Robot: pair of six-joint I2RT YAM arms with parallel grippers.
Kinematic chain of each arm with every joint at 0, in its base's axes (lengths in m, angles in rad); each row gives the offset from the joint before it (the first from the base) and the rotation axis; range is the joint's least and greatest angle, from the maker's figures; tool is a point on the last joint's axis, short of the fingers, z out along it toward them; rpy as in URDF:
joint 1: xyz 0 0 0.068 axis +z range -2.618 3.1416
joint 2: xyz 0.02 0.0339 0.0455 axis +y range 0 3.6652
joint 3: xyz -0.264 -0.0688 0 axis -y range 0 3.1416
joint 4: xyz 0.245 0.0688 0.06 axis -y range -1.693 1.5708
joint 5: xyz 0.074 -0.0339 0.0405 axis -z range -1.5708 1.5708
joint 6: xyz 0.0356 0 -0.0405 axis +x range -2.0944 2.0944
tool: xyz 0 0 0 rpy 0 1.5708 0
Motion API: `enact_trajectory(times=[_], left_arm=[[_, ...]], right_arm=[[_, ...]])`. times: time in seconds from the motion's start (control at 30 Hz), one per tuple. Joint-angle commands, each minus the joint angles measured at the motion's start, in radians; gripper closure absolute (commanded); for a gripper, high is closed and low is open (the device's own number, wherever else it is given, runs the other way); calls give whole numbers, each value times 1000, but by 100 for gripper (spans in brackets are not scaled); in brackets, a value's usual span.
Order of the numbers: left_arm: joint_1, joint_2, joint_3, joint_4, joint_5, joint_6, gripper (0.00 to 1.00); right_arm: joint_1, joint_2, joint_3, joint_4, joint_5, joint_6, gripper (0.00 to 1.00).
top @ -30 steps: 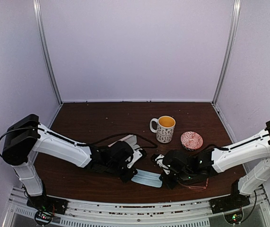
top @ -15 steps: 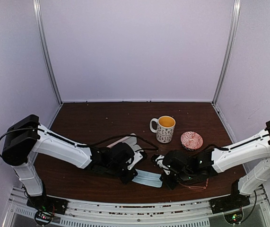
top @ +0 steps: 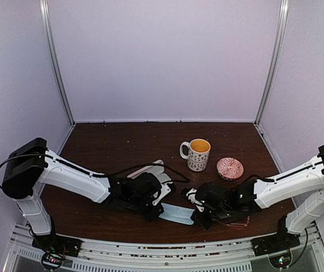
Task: Organize the sunglasses
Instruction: Fold the glasses cleaning cloth at the center of the board, then pick up the glasses cleaning cloth from the center of the board.
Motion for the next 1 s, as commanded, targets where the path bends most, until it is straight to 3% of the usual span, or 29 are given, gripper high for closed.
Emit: enact_trajectory(times=[0.0,0.33,0.57,0.8,0.97], left_arm=[[-6,-26,14,0,-15,-8,85],[-20,-83,4,-30,-20,-22,76],[-20,-119,-13,-39,-24,-33,72],[0,-57,50,-72,24,-24,64],[45,-39,73,-70,103,-22,58]], right_arm=[[14,0,-16,19,-20,16,91],[41,-49,-44,35,-31,46,85],[34,-65,-34,12,61,90,82],[-47,-51,-20,9,95,126,74],[-110,-57,-32,41,36,121,71]])
